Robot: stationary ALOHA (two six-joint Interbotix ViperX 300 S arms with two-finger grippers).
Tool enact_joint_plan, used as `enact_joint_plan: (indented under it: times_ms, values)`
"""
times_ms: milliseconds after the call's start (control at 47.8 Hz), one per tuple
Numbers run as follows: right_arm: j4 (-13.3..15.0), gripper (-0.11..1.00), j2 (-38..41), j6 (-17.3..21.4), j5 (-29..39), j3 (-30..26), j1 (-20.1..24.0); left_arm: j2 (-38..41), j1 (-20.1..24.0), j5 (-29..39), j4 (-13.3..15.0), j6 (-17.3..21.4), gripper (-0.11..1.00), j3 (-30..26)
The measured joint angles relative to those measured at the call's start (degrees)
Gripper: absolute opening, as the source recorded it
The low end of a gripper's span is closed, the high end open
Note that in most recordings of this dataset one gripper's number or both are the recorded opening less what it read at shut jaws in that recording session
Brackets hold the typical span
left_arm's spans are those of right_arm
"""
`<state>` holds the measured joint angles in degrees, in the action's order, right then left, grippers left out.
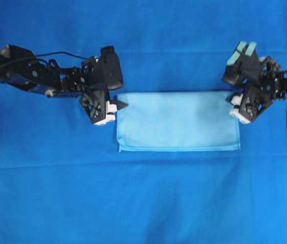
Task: Fold the light blue towel.
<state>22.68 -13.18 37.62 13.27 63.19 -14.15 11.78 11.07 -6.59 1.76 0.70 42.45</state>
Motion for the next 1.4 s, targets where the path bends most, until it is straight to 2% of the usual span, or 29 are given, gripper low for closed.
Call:
enact_joint_plan:
  times_ms: [105, 168, 230, 314, 356, 649, 817, 1089, 1236, 1403]
  values:
    - [0.0, 0.55, 0.35, 0.0, -0.18, 0.0, 0.0, 0.62, 0.0, -0.18, 0.0, -0.35, 0.47, -0.53]
    - [0.09, 0.48, 0.35, -0.09, -0.18, 0.0, 0.0, 0.7, -0.18, 0.09, -0.09, -0.53, 0.34, -0.7]
    - [0.18, 0.35, 0.35, -0.44, -0.26, 0.0, 0.0, 0.7, -0.7, 0.62, 0.0, -0.35, 0.22, -0.97]
    - [0.18, 0.09, 0.35, -0.62, -0.79, 0.18, 0.0, 0.79, -1.67, 1.93, 0.0, 0.09, 0.06, -1.41]
    - [0.18, 0.02, 0.35, -0.62, -1.14, 0.35, 0.0, 0.7, -1.93, 2.37, -0.09, 0.18, 0.02, -1.49]
    - [0.18, 0.02, 0.35, -0.79, -2.46, 0.7, 0.0, 0.79, -2.2, 4.13, 0.0, -0.35, 0.02, -2.02]
    - [0.18, 0.02, -1.76, -0.7, 0.26, 0.62, 0.09, -0.35, -2.29, 8.44, -0.09, -0.35, 0.02, -2.9]
    - [0.18, 0.02, -16.35, -0.7, 13.62, -1.85, 3.43, -9.32, -2.9, 18.98, 0.0, 0.18, 0.02, -5.27]
    - [0.18, 0.02, -23.99, -0.26, 20.04, -2.64, 7.21, -13.97, -2.9, 20.83, 0.0, 0.26, 0.02, -5.62]
    - [0.09, 0.02, -28.83, -0.09, 22.06, -2.64, 9.67, -15.47, -2.99, 20.92, -0.09, 0.26, 0.02, -5.62]
